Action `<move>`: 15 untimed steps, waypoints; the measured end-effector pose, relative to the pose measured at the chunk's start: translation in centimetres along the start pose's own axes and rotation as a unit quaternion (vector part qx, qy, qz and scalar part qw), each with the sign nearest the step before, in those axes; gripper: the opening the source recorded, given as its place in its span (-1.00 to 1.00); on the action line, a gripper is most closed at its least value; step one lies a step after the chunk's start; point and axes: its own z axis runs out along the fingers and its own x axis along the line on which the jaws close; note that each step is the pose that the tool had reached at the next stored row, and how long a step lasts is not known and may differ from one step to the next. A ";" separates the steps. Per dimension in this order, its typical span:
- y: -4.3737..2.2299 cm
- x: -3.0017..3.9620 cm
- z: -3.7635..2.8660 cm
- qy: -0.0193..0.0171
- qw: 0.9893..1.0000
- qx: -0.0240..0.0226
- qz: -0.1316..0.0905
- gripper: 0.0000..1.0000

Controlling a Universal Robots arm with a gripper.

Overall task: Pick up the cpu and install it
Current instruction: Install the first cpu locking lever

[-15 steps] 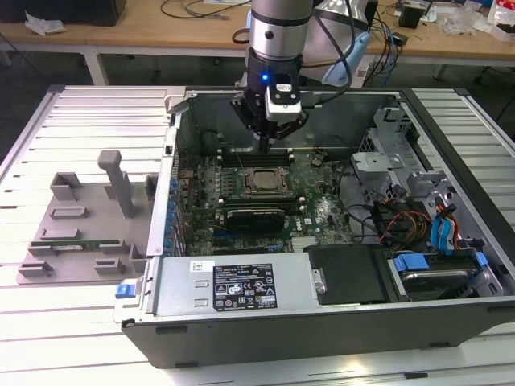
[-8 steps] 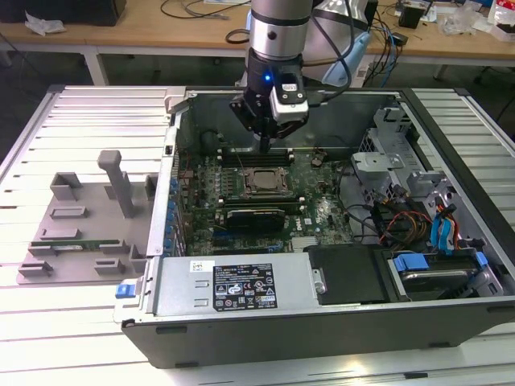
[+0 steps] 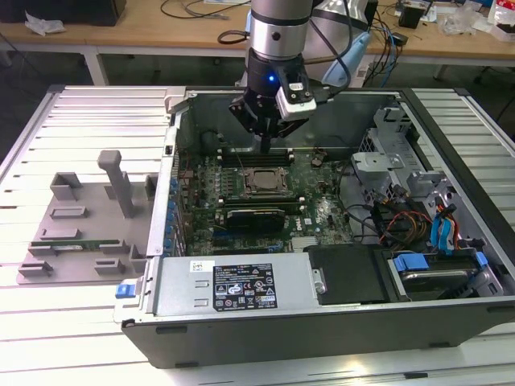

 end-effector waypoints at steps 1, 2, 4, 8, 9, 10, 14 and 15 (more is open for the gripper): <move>0.00 0.00 0.00 0.000 1.000 0.000 -0.007 -0.79; 0.00 0.00 0.00 0.000 1.000 0.000 -0.011 -0.79; 0.00 0.00 0.00 -0.001 1.000 0.000 -0.021 -0.79; 0.00 0.00 0.00 -0.001 0.999 0.000 -0.036 -0.79; 0.00 0.00 0.00 -0.002 0.999 0.000 -0.039 -0.79; 0.00 0.00 0.00 -0.002 0.999 0.000 -0.046 -0.79; 0.00 0.00 0.00 -0.003 0.998 0.000 -0.070 -0.79; 0.00 0.00 0.00 -0.003 0.997 0.000 -0.074 -0.79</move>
